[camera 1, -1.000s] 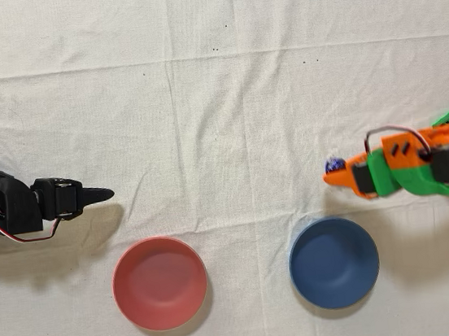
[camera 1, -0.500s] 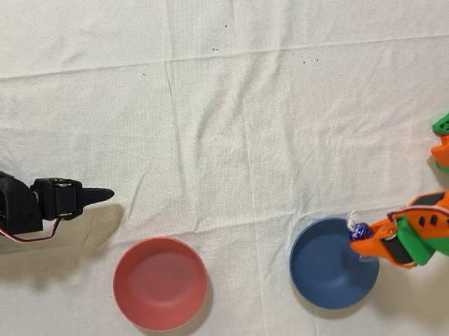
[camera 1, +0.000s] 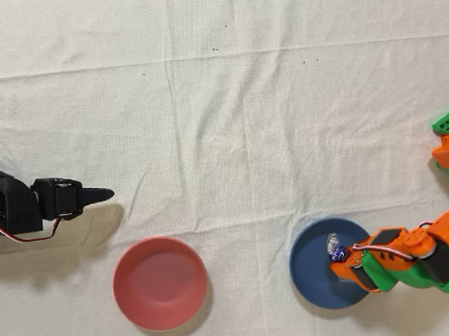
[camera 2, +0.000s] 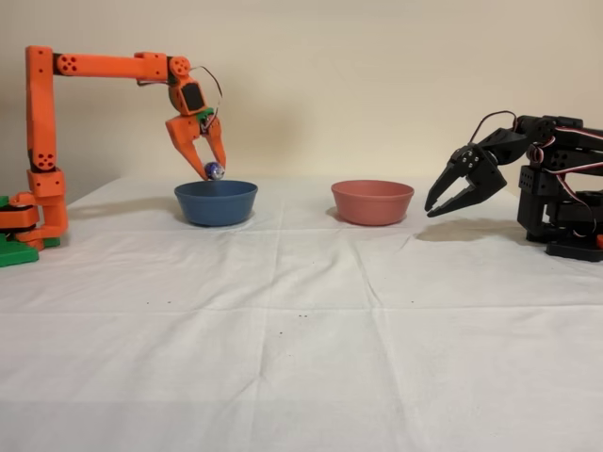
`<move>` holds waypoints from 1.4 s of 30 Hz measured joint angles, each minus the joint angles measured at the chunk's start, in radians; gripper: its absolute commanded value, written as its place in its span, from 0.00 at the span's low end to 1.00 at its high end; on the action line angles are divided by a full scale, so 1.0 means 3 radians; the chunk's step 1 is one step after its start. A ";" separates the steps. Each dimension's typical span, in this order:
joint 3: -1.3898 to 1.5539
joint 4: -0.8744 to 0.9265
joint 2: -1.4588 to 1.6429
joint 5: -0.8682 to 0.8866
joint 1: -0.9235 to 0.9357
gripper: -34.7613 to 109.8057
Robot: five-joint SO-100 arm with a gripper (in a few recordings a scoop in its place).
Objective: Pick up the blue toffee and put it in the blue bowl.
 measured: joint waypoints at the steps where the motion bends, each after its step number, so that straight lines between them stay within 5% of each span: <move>1: -0.0041 -0.0005 -0.0061 0.0020 0.0005 0.33; 13: -0.0389 0.0010 -0.0511 0.0153 -0.0092 0.48; 24: -0.0394 0.0066 -0.0532 0.0082 -0.0092 0.51; 35: 0.0046 0.0082 -0.0031 -0.0153 0.0015 0.28; 42: 0.0256 0.0286 0.0629 -0.0358 0.0297 0.24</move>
